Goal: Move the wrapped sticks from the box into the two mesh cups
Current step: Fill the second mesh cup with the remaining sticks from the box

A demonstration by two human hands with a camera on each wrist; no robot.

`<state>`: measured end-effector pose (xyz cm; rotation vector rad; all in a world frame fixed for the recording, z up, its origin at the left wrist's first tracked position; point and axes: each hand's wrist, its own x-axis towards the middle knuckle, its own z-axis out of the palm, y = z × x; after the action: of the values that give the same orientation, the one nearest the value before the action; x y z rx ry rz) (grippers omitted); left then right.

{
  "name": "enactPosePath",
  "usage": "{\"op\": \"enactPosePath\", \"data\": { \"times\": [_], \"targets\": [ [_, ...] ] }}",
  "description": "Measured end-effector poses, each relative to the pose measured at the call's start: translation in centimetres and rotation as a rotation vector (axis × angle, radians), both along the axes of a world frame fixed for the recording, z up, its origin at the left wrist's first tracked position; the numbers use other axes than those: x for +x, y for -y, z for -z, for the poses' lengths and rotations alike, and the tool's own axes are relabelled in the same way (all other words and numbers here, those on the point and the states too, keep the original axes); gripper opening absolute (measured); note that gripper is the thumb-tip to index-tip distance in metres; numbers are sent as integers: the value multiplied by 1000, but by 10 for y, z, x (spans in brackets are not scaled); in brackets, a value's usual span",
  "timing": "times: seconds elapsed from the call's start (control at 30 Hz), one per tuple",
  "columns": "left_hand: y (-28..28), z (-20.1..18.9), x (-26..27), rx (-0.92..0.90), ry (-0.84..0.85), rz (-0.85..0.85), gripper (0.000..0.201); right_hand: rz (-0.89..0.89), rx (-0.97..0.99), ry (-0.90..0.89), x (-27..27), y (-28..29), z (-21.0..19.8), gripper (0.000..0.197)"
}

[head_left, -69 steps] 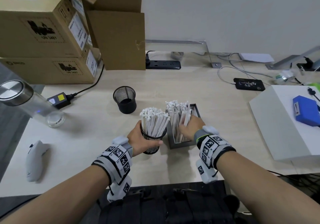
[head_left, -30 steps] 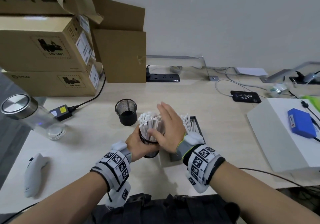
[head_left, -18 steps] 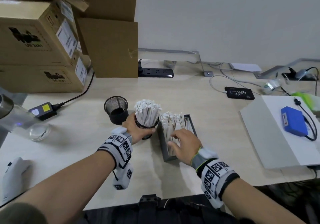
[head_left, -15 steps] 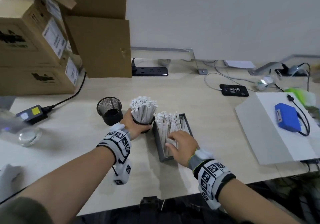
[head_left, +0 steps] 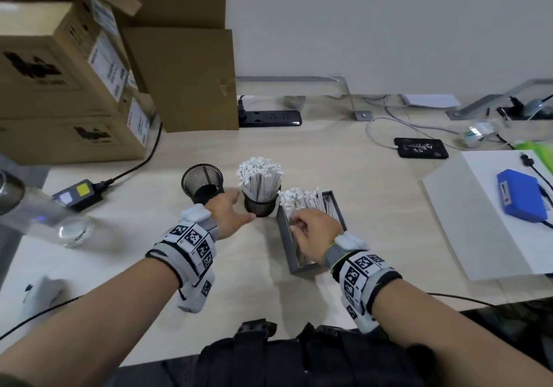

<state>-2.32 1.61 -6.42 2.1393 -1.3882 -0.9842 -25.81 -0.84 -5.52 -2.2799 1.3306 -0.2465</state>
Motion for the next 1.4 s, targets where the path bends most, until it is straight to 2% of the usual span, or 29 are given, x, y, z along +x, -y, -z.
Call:
{"op": "enactPosePath", "data": {
  "times": [0.07,0.1,0.17,0.23,0.3,0.37,0.47,0.57,0.63,0.77,0.9,0.93,0.97,1.1,1.2,1.3,1.4],
  "targets": [
    [-5,-16,9,-103,90,1,45,4,12,-1,1,4,-2,9],
    [-7,-22,18,-179,169,-28,46,9,13,-3,3,6,-3,9],
    [-6,-35,31,-257,350,-91,62,46,11,-11,4,9,-6,7],
    [-3,-37,41,-141,485,-115,86,115,3,-15,2,10,-7,5],
    [0,-31,49,33,501,-90,106,170,7,-9,-2,10,-7,6],
    [5,-22,53,99,462,-79,112,195,19,0,-10,8,-5,9],
    [10,-16,54,57,405,-107,104,228,18,0,-21,4,-6,12],
    [4,-11,52,-89,357,-120,102,263,26,-13,-29,-2,-11,12],
    [-7,-8,48,-174,299,-81,104,292,57,-84,-30,-2,-15,17],
    [-39,-4,24,-192,137,53,104,286,125,-294,-19,0,-15,41],
    [-64,4,-3,-243,34,110,108,353,192,-270,-6,-1,-1,89],
    [-68,7,-9,-245,18,120,108,356,220,-264,-5,0,2,95],
    [-71,9,-15,-248,9,132,109,357,233,-264,-4,0,3,95],
    [-79,15,-30,-229,0,185,108,347,201,-299,1,5,10,73],
    [-83,18,-35,-206,-42,219,118,302,211,-336,3,9,8,63],
    [-85,21,-35,-179,-158,159,130,231,309,-344,5,12,2,51],
    [-87,23,-34,-130,-263,99,137,307,326,-265,0,13,-2,46]
  ]
}}
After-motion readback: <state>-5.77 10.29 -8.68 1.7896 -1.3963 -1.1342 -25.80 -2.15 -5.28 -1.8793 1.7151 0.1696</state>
